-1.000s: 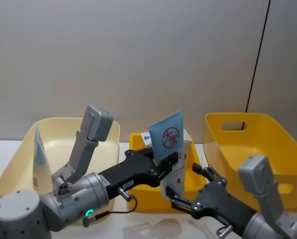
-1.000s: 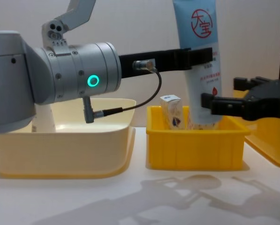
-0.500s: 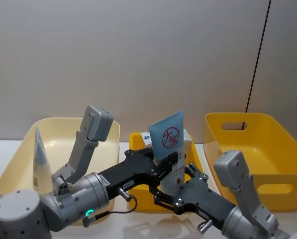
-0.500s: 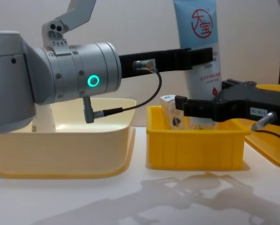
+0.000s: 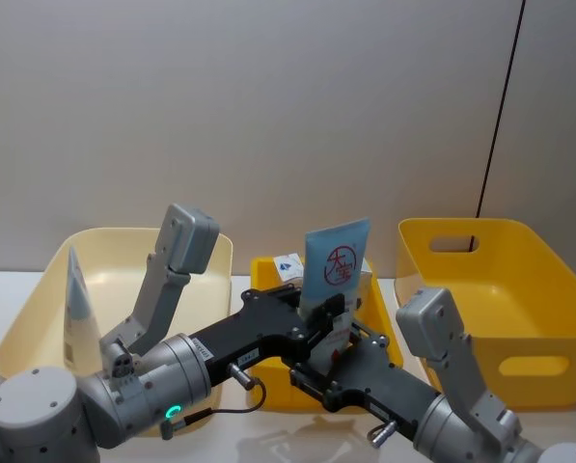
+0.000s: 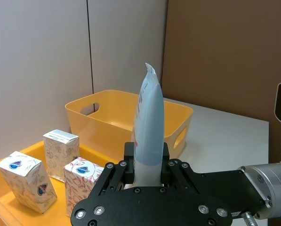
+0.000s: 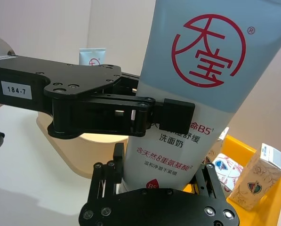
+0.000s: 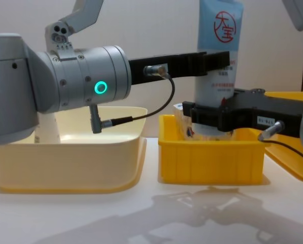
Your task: Bimanual collaborative sorting of washing and personal care products
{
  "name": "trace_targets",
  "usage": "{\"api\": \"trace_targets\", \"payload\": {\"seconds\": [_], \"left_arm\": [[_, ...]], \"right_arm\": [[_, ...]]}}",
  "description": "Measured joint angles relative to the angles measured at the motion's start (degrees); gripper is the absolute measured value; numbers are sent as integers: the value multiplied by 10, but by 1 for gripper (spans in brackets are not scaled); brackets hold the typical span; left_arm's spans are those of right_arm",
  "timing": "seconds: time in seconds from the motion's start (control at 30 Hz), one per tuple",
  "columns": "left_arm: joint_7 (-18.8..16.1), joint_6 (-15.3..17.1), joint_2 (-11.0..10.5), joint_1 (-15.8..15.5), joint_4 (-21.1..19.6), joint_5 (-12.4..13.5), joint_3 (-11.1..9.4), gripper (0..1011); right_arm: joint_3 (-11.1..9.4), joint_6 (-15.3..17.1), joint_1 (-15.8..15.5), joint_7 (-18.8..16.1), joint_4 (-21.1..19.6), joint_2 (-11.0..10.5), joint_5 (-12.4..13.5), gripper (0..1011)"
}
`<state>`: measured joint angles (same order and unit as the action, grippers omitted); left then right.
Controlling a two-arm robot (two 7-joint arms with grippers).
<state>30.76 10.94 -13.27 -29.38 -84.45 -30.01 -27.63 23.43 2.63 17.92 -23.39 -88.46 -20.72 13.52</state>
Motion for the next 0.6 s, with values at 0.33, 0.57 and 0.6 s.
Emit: {"api": "trace_targets", "payload": {"seconds": [0.33,0.57,0.6], "left_arm": [[0,0,0,0,0,0,0,528],[0,0,0,0,0,0,0,752],[0,0,0,0,0,0,0,772]], "right_arm": [[0,0,1,2,2,2,-2,647],[-10,3,-5,14,-3,0,-7,608],[-12,4,-6,17,-4,0,-8,608]]}}
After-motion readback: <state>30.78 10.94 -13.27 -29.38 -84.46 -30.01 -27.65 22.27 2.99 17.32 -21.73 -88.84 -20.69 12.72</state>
